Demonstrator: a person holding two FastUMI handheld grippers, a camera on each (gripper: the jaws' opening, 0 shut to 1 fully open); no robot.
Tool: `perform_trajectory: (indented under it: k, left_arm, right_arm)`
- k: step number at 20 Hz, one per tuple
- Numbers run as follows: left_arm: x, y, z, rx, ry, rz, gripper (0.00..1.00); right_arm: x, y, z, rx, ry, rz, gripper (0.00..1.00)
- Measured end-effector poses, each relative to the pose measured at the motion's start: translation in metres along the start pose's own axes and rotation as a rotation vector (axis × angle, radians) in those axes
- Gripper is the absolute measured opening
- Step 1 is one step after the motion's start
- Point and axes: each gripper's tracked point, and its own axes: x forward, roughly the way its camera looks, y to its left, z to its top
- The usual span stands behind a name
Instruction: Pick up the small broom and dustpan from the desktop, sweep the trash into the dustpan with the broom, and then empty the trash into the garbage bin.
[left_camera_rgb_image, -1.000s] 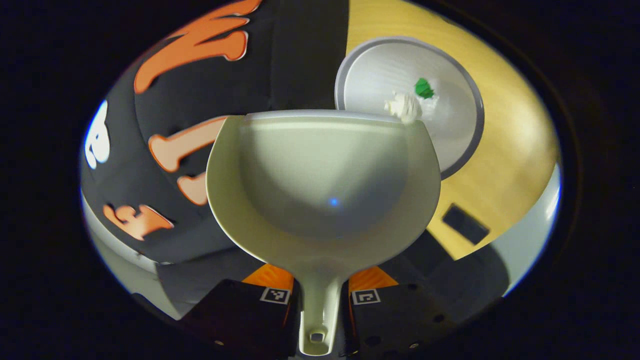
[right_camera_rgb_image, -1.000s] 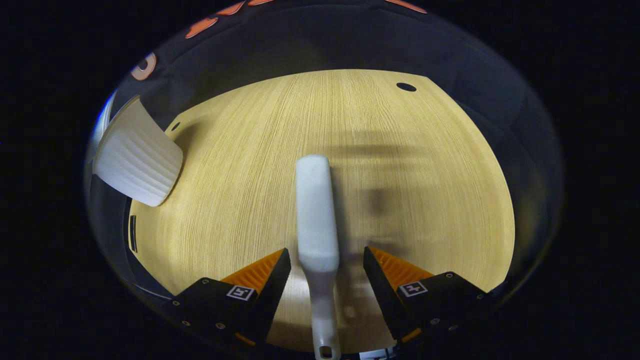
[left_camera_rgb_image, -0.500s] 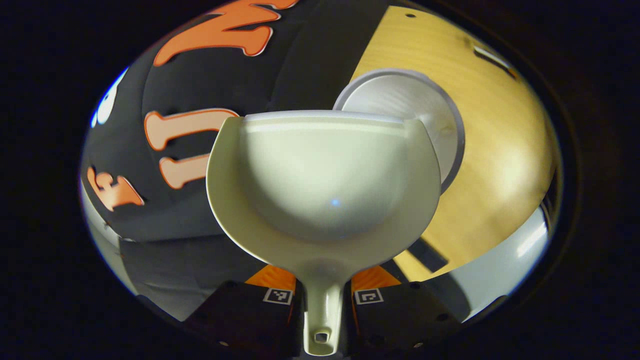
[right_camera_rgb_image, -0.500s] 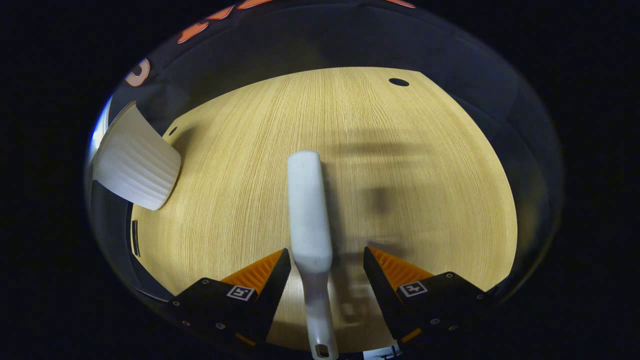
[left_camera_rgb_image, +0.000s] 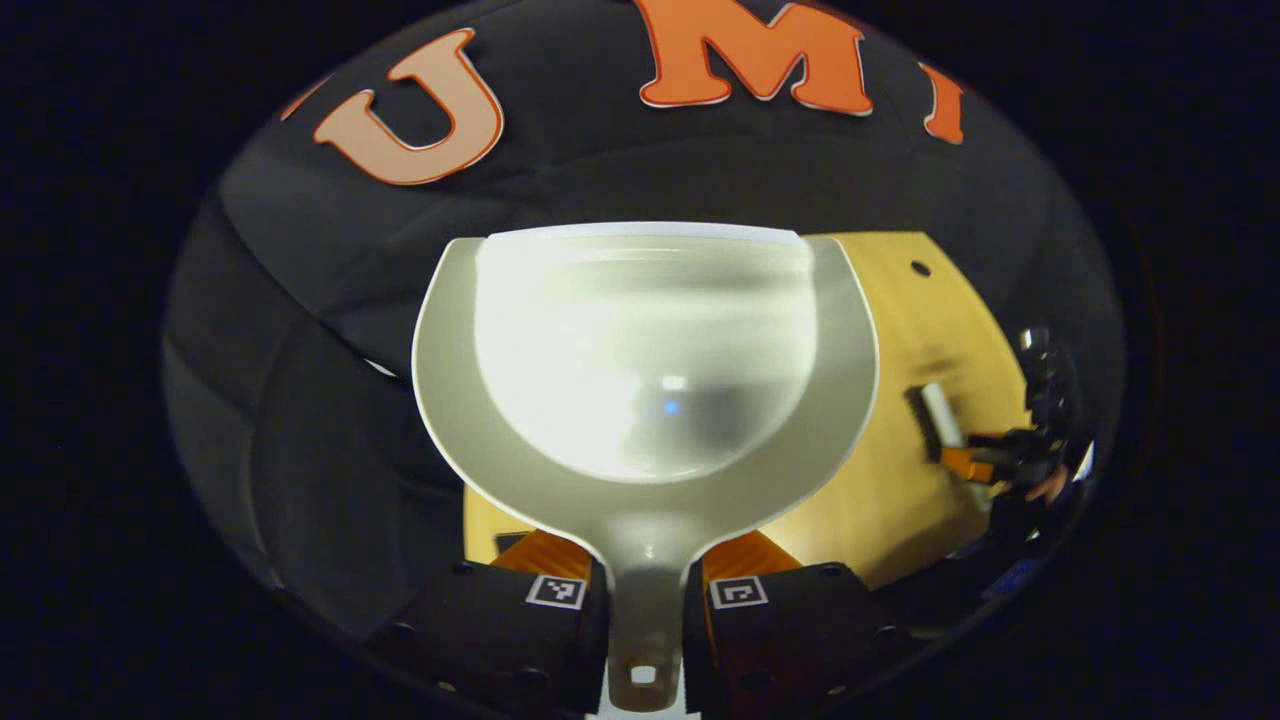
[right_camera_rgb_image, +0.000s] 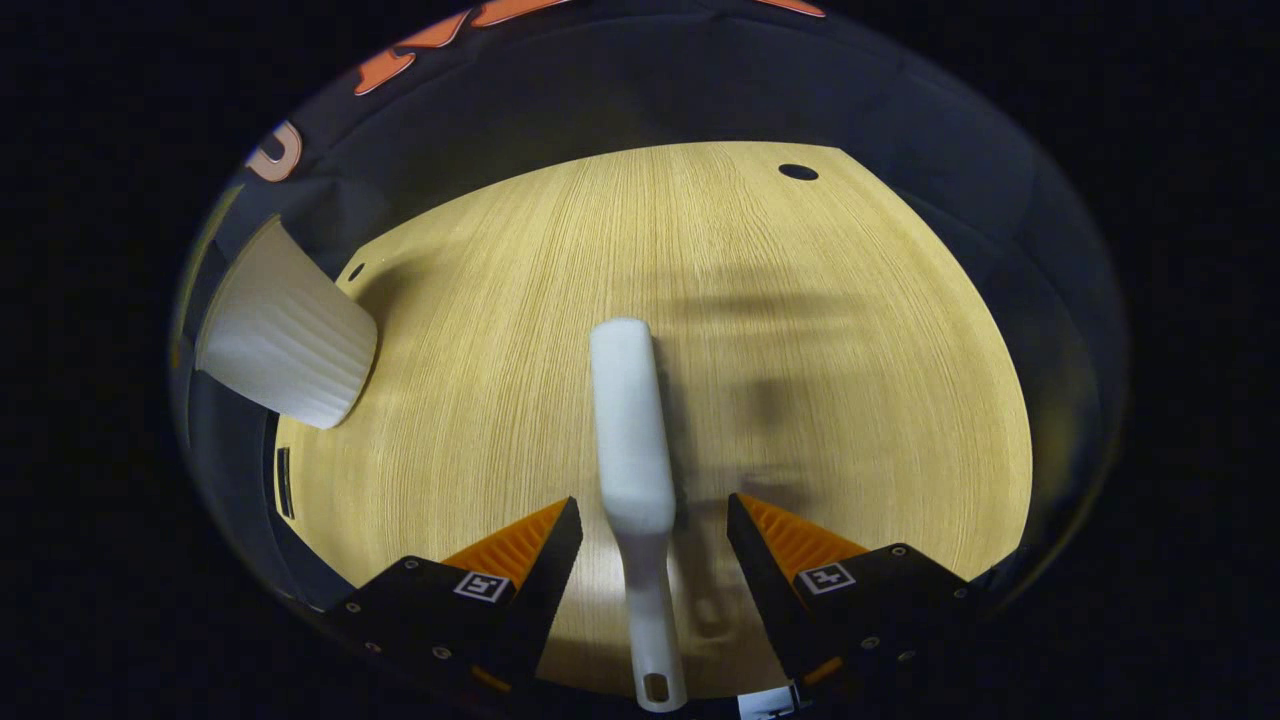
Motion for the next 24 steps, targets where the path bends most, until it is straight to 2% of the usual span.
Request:
perform_trajectory:
  k: [1,2,3,4,10,13,15,19,24]
  left_arm:
    - [0.009,-0.024,0.008,-0.018,-0.012,-0.033,0.31]
    - [-0.004,-0.047,-0.005,-0.031,-0.027,-0.063,0.3]
    - [-0.001,-0.065,0.003,-0.042,-0.034,-0.091,0.3]
    - [0.006,-0.064,0.011,-0.054,-0.054,-0.107,0.3]
    - [0.048,-0.157,-0.005,-0.028,-0.068,-0.141,0.31]
    - [0.091,-0.182,-0.03,0.028,-0.035,-0.118,0.3]
    - [0.124,-0.196,-0.051,0.024,0.031,-0.141,0.31]
    - [0.181,-0.206,-0.082,-0.003,0.151,-0.127,0.31]
    - [0.233,-0.213,-0.092,-0.011,0.226,-0.154,0.31]
  right_arm:
    - [-0.001,0.0,0.001,-0.001,-0.007,-0.001,0.89]
    - [-0.003,0.001,0.001,-0.002,-0.012,0.001,0.89]
    - [-0.005,0.002,0.001,0.0,-0.017,0.003,0.89]
    - [-0.008,0.002,0.002,0.002,-0.019,0.004,0.89]
    - [-0.014,-0.001,0.004,0.015,-0.04,-0.022,0.89]
    - [-0.011,-0.002,-0.002,-0.002,-0.025,-0.04,0.89]
    - [-0.011,-0.001,-0.006,-0.023,-0.016,-0.045,0.89]
    - [-0.012,0.005,-0.019,-0.052,0.013,-0.045,0.89]
    - [-0.013,0.013,-0.028,-0.078,0.044,-0.036,0.89]
